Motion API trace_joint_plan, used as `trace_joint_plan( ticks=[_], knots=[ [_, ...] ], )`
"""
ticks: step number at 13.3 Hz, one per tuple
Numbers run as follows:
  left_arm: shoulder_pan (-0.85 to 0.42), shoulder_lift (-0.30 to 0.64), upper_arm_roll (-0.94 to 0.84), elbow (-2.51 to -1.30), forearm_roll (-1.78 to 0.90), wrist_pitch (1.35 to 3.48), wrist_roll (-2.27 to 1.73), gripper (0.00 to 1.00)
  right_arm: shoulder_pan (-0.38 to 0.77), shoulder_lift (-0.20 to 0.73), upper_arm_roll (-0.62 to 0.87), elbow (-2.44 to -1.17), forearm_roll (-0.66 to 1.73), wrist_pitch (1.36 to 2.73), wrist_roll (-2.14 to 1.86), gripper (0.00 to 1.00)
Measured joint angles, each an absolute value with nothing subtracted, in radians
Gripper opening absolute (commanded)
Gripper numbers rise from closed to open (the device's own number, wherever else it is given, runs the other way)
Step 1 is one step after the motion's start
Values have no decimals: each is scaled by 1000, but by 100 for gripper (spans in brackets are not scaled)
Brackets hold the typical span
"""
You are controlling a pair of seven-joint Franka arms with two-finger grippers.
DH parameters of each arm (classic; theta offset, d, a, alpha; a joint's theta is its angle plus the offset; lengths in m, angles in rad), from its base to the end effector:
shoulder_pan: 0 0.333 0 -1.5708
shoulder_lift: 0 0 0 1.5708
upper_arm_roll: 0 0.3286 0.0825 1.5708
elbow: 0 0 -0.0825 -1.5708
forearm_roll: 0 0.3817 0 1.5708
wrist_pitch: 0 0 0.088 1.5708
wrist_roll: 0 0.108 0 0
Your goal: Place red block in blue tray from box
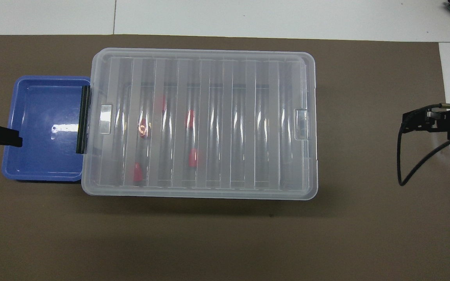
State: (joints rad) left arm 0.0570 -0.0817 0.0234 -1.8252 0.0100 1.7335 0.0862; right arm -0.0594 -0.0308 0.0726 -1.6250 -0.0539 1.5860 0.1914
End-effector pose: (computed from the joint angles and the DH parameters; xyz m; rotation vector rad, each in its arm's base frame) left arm 0.5307 0.0441 0.5740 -3.1344 0.0118 0.0167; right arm 0.5430 0.0021 0.6289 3.0728 -0.2730 -0.0039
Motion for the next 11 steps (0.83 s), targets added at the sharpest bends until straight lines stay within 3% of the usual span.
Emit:
trace_joint_plan(
  ticks=[8,11],
  knots=[
    [60,-83,30,-1825,10,1734,86,100,-59,-31,73,-1637,-19,1591,203,100],
    [60,-83,30,-1825,10,1734,86,100,-42,-31,73,-1682,-10,1679,233,100]
  ],
)
